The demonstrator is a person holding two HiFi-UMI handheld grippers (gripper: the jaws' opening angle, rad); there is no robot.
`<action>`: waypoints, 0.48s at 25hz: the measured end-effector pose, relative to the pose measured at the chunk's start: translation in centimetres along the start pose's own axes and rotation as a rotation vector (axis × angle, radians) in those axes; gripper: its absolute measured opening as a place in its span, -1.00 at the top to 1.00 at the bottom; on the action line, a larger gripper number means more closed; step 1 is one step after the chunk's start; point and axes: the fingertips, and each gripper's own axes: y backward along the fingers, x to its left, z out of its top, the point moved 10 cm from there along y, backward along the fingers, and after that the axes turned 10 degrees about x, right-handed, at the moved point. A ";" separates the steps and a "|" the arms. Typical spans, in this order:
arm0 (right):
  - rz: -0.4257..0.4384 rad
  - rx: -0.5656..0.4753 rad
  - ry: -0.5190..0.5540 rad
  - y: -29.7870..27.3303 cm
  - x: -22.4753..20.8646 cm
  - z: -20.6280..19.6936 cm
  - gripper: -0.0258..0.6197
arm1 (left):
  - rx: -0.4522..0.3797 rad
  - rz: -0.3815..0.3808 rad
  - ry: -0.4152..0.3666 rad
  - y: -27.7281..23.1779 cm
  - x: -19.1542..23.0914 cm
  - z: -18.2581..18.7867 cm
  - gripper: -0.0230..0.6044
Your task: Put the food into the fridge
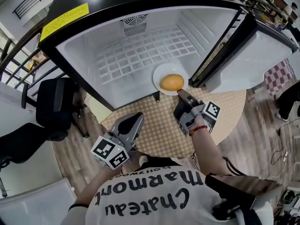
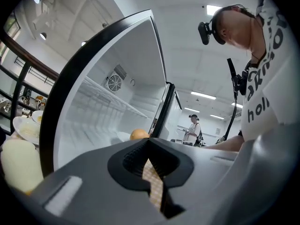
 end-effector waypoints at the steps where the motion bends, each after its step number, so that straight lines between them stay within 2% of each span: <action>1: -0.007 0.004 -0.004 -0.6 -0.2 0.5 0.83 | 0.006 0.010 -0.005 -0.3 0.2 0.1 0.91; 7: -0.045 0.008 0.016 -3.0 -0.6 3.2 0.83 | 0.020 0.044 0.017 -0.9 1.1 -0.3 0.91; 12: -0.067 -0.003 0.005 -4.1 -0.8 3.9 0.83 | 0.024 0.073 0.044 -0.6 1.8 -0.7 0.91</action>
